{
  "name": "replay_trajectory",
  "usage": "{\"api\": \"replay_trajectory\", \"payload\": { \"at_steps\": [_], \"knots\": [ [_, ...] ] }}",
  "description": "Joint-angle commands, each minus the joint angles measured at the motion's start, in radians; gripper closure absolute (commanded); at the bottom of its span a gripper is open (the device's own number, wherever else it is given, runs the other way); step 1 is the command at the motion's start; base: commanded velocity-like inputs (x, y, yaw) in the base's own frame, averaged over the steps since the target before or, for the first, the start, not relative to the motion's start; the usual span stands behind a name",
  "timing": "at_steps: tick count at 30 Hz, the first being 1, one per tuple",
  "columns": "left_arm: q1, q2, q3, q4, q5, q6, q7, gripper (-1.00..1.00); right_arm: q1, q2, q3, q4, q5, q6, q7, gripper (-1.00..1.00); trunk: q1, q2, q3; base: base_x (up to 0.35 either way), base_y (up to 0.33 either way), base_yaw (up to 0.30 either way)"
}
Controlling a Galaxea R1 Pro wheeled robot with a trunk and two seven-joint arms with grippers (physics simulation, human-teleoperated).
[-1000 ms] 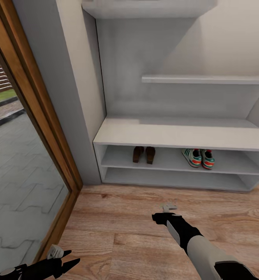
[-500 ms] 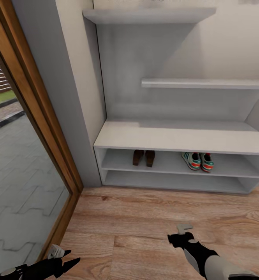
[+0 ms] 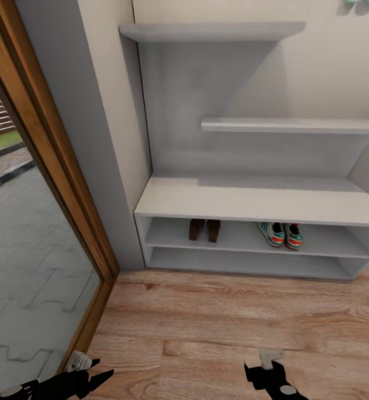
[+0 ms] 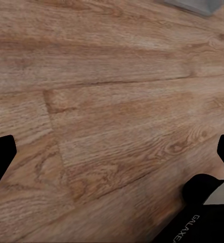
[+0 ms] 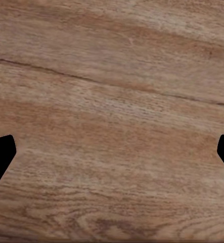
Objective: Pick up the two gym shoes and the two sandals from the corridor floor and place them onto the hallstand (shoe rack) in the corridor, making sure they are on the rack and not on the floor. Arrange them so the two gym shoes are next to each other and the two sandals are next to each other.
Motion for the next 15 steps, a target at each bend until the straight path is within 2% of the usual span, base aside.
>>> {"api": "replay_trajectory", "payload": {
  "at_steps": [1,7,15],
  "knots": [
    [0.0,-0.001,0.008,0.001,-0.01,-0.004,0.002,-1.0,0.006,0.0,0.002,0.001,0.008,-0.017,-0.001,-1.0,-0.004,0.007,0.003,0.0,0.0,0.0],
    [0.006,-0.002,0.008,0.012,-0.009,-0.028,0.029,-1.0,0.038,0.001,0.002,0.004,0.008,-0.08,-0.001,-1.0,-0.027,0.049,0.021,0.0,0.0,0.0],
    [0.008,-0.003,0.007,0.017,0.003,-0.07,0.037,-1.0,0.064,0.005,0.002,0.004,0.008,-0.103,-0.001,-1.0,-0.058,0.105,0.046,0.0,0.0,0.0]
  ]
}}
